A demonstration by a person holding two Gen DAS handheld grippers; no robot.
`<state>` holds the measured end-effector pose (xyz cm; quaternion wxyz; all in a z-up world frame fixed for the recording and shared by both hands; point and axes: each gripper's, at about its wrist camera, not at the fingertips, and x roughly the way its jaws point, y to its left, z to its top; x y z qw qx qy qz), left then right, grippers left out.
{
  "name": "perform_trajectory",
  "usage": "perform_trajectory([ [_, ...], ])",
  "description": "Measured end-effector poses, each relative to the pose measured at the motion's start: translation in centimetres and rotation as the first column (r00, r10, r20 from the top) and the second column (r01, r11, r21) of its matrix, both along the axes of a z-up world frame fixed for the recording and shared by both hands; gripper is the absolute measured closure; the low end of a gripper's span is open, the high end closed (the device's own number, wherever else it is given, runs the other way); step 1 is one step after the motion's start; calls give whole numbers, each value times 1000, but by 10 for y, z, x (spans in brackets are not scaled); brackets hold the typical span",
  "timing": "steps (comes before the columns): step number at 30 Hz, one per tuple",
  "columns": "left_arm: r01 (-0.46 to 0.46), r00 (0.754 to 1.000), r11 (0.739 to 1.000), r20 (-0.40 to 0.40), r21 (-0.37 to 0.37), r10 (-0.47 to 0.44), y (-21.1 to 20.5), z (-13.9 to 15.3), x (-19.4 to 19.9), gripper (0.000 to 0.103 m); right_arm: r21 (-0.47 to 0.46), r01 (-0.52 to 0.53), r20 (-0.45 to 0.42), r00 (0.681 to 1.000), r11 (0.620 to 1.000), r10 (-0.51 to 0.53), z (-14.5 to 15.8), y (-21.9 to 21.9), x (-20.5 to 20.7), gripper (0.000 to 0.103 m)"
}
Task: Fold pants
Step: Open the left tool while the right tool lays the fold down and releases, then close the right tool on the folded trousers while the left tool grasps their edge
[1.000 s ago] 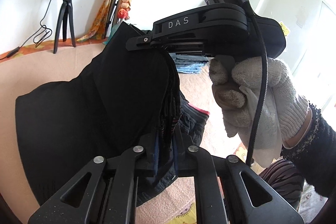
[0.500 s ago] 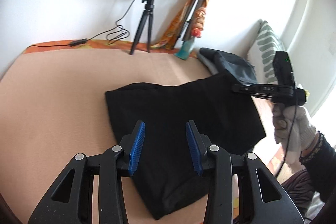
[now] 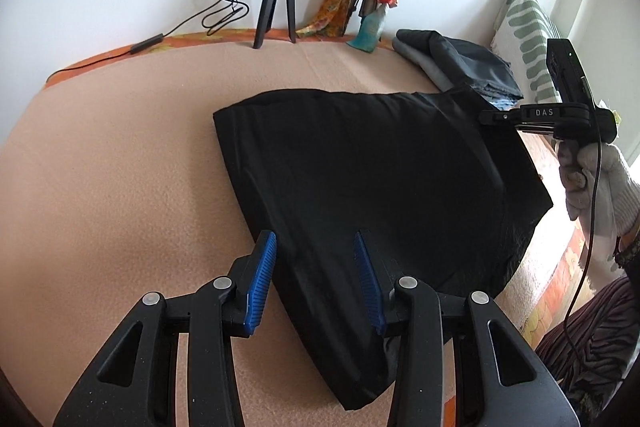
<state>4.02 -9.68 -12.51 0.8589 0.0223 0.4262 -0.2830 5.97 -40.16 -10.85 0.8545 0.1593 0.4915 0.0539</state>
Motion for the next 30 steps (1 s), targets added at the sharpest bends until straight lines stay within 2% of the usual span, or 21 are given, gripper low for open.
perform_trajectory([
  [9, -15, 996, 1000, -94, -25, 12, 6, -17, -1, 64, -73, 9, -22, 1000, 997, -10, -17, -8, 0, 99],
  [14, -22, 995, 1000, -98, -23, 19, 4, -20, -2, 64, -183, -28, -50, 999, 983, 19, -26, 7, 6, 99],
  [17, -23, 996, 1000, -88, -17, 21, 4, -20, -5, 64, -230, -28, -33, 999, 973, 21, -12, 10, 2, 97],
  [18, -24, 996, 999, -89, -20, 22, 5, -20, -6, 64, -250, -25, -18, 1000, 968, 22, -5, 12, 0, 92],
  [21, -23, 995, 999, -95, -29, 21, 6, -20, -7, 64, -322, -29, 55, 997, 946, 49, 22, 28, -10, 90],
  [22, -25, 995, 999, -98, -33, 22, 7, -21, -8, 64, -337, -38, 79, 995, 941, 68, 32, 36, -13, 88],
  [24, -28, 995, 999, -100, -38, 24, 8, -21, -7, 64, -356, -48, 122, 988, 933, 98, 47, 51, -17, 73],
  [25, -30, 994, 999, -103, -40, 26, 7, -21, -7, 64, -368, -49, 141, 984, 929, 108, 54, 59, -18, 72],
  [28, -33, 993, 998, -111, -51, 27, 8, -20, -8, 64, -384, -66, 176, 974, 921, 143, 68, 83, -19, 71],
  [30, -32, 994, 998, -110, -56, 26, 8, -20, -10, 64, -339, -116, 177, 967, 934, 184, 73, 99, -15, 71],
])
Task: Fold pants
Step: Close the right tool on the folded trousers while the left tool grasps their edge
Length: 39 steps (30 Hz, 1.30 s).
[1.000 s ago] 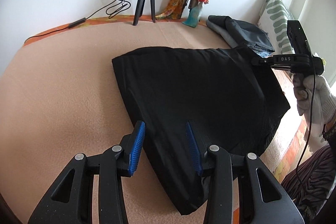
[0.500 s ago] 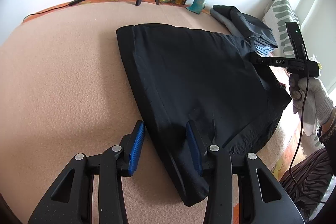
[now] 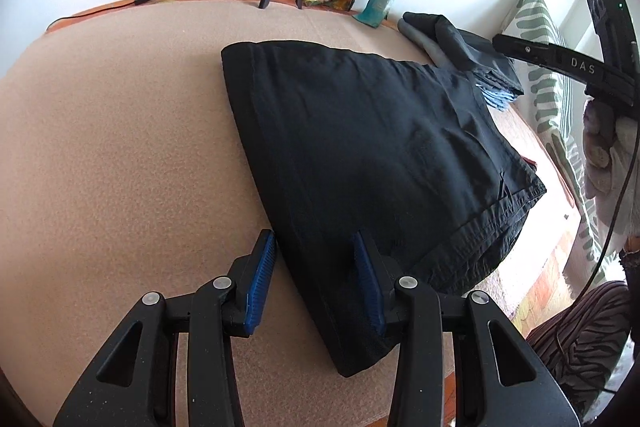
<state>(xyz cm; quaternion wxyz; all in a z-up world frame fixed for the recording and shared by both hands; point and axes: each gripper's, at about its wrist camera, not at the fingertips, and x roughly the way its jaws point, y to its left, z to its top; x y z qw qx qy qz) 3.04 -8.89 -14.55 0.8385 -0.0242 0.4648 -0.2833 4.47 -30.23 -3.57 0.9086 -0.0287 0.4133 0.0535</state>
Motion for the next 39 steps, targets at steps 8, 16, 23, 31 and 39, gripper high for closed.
perform_trajectory([
  [8, -6, 999, 999, -38, -50, 4, 7, -1, -1, 64, 228, -174, -123, 971, 958, 206, -20, 66, 37, 71],
  [16, -29, 996, 986, -93, -163, 14, 18, -4, 0, 65, 358, -176, -303, 907, 917, 292, -59, 117, 81, 71],
  [23, -47, 993, 969, -115, -244, 20, 23, -3, 0, 67, 338, -163, -452, 836, 927, 311, -96, 154, 107, 70],
  [31, -14, 998, 964, -65, -267, -4, 16, 7, -5, 68, 200, -216, -539, 791, 956, 291, -110, 194, 114, 62],
  [39, 8, 999, 966, -36, -259, -18, 5, 14, -8, 68, 11, -275, -585, 778, 961, 229, -120, 223, 113, 69],
])
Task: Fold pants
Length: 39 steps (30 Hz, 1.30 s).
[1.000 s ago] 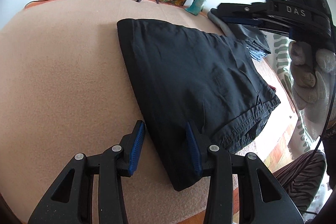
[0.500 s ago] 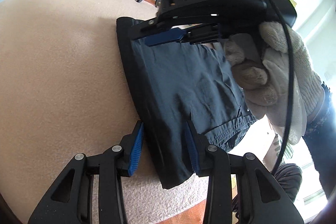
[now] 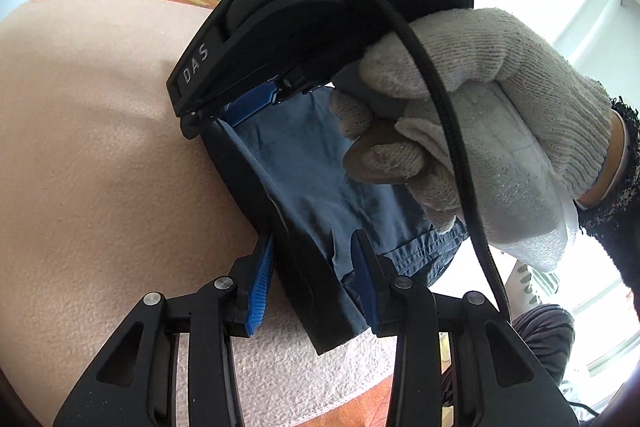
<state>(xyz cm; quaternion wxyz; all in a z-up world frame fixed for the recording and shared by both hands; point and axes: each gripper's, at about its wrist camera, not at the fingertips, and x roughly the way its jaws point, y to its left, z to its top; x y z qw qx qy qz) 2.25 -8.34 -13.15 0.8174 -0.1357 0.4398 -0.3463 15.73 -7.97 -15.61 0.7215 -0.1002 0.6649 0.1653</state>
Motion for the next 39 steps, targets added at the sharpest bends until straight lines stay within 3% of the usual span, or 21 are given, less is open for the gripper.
perform_trajectory([
  [2, 4, 1000, 1000, 10, 11, -4, -2, 2, -2, 68, -31, -27, 24, 999, 999, 28, 1, 7, -1, 78],
  [5, 1, 1000, 1000, 10, 21, -2, -4, 5, -4, 68, 7, -22, 30, 999, 1000, 22, 2, 4, -4, 92],
  [9, -20, 1000, 996, 16, 85, 19, -9, 6, 1, 64, 81, 13, 50, 999, 997, -17, 7, -8, -8, 97],
  [12, -41, 999, 993, -25, 109, 44, -9, 0, 6, 63, 154, 55, 66, 996, 986, -66, 12, -21, -13, 98],
  [15, -43, 997, 995, -63, 95, 50, -1, -3, 11, 63, 224, 94, 78, 990, 970, -114, 19, -36, -17, 98],
  [19, -14, 999, 998, -47, 69, 17, -7, 0, 9, 67, 300, 131, 97, 981, 945, -166, 29, -56, -24, 98],
  [22, 4, 1000, 998, 1, 67, -5, -13, 8, 5, 83, 352, 156, 108, 973, 923, -206, 39, -77, -27, 98],
  [26, 20, 999, 999, 27, 34, -21, -17, 16, 3, 89, 404, 186, 112, 962, 895, -251, 48, -89, -27, 99],
  [34, 30, 998, 999, 60, 40, -33, -36, 25, 3, 90, 355, 129, 136, 973, 926, -188, 59, -91, -32, 93],
  [39, 38, 995, 998, 92, 46, -42, -43, 34, -7, 91, 295, 88, 158, 977, 951, -140, 64, -84, -33, 75],
])
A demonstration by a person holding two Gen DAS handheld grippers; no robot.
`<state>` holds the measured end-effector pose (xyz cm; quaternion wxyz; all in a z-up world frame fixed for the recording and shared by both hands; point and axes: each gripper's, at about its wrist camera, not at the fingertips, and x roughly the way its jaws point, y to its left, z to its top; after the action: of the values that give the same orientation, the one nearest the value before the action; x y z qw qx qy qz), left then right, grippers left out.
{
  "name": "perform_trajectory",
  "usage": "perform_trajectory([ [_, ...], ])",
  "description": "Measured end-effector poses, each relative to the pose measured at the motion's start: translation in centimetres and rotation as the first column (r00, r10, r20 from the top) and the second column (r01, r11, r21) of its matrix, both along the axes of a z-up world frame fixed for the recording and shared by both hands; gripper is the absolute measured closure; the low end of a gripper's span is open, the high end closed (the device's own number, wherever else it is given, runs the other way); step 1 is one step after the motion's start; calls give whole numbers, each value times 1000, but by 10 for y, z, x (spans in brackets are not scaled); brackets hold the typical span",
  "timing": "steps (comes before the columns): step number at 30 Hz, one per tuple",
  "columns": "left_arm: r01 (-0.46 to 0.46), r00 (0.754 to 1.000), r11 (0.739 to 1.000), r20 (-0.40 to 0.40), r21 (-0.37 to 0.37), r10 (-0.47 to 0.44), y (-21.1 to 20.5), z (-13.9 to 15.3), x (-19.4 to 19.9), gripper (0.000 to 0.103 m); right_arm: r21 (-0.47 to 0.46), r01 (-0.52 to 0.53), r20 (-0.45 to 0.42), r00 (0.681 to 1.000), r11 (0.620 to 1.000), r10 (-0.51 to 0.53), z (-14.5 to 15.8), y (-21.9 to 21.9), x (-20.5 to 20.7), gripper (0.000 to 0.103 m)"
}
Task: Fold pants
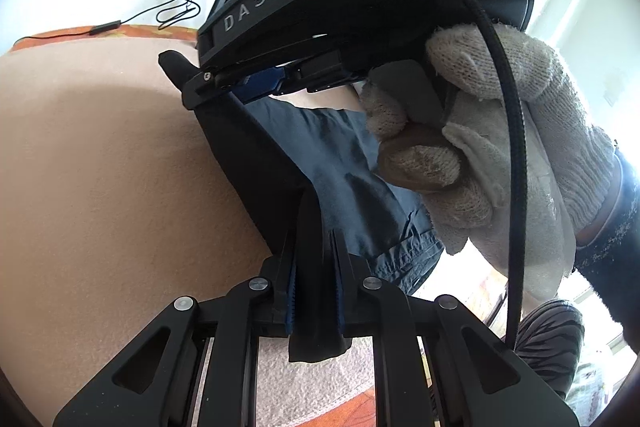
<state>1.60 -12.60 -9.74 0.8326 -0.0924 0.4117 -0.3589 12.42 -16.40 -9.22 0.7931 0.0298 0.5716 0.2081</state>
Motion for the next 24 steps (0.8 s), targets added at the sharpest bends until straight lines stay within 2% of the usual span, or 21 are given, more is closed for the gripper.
perform_trajectory([
  [5, 32, 999, 999, 42, 16, -33, -9, 4, -10, 91, -20, 1, 4, 1000, 1000, -1, -1, -6, -4, 74],
  [6, 36, 999, 999, 41, 16, -36, -10, 4, -11, 91, -11, 6, 12, 1000, 1000, -6, 0, -9, -6, 82],
  [9, 46, 998, 999, 41, 7, -47, -12, 8, -11, 91, 66, 57, 36, 998, 996, -60, 6, -29, -10, 95],
  [13, 77, 994, 997, 73, -1, -77, -19, 20, -17, 91, 160, 126, 76, 987, 979, -139, 19, -59, -19, 97],
  [18, 128, 986, 992, 112, -1, -127, -42, 33, -20, 91, 218, 184, 116, 970, 958, -212, 38, -99, -30, 98],
  [22, 178, 978, 984, 116, -23, -174, -58, 48, -23, 76, 223, 221, 131, 958, 949, -254, 48, -134, -36, 98],
  [23, 196, 974, 980, 125, -37, -190, -59, 56, -25, 74, 220, 228, 134, 956, 948, -261, 50, -141, -39, 98],
  [24, 210, 969, 977, 142, -46, -201, -59, 61, -28, 68, 217, 236, 136, 954, 947, -268, 50, -149, -41, 98],
])
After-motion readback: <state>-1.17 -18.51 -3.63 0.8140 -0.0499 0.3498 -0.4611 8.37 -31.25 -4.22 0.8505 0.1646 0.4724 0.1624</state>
